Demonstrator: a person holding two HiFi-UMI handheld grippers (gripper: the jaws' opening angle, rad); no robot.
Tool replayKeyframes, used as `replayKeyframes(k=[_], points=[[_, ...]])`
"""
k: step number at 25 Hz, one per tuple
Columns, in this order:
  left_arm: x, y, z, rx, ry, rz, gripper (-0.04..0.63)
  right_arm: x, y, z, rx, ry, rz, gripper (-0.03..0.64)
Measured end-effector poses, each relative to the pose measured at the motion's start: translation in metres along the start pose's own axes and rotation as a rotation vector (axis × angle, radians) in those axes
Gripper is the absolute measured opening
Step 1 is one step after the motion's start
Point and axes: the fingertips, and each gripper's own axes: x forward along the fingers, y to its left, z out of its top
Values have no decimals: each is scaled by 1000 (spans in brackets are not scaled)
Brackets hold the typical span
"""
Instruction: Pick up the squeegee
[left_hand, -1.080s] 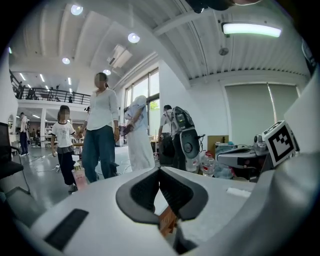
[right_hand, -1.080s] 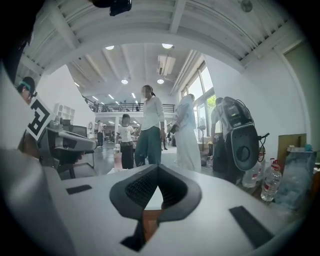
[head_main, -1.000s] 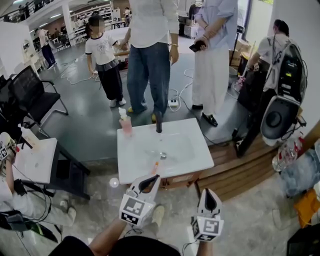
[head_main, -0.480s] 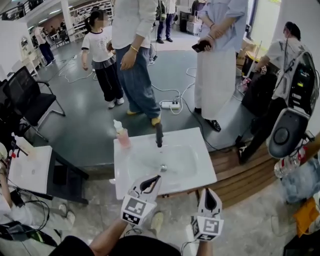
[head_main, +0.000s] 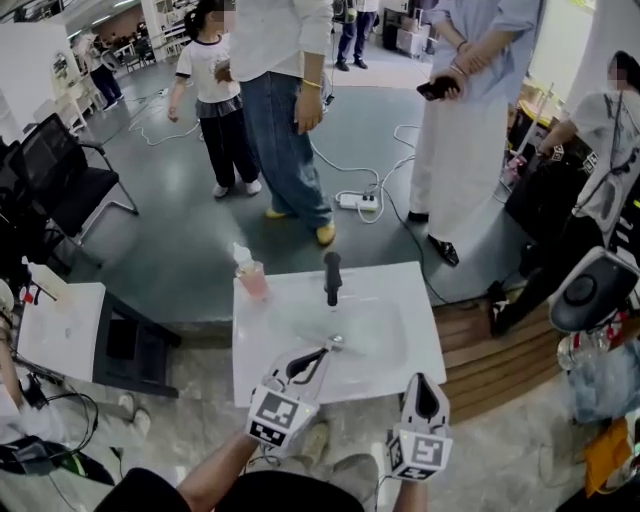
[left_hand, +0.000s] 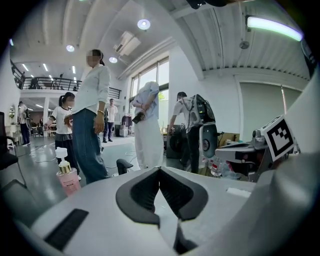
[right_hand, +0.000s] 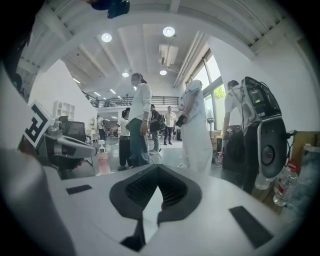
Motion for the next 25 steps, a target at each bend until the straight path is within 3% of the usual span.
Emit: replayKeyframes(k=[13,25], points=[[53,25,-46,-68,93,110,3,76,-5,-49,15,100,149,-2],[98,44,-126,-142,225,209,3,138,-10,-108,37,211,273,-2]])
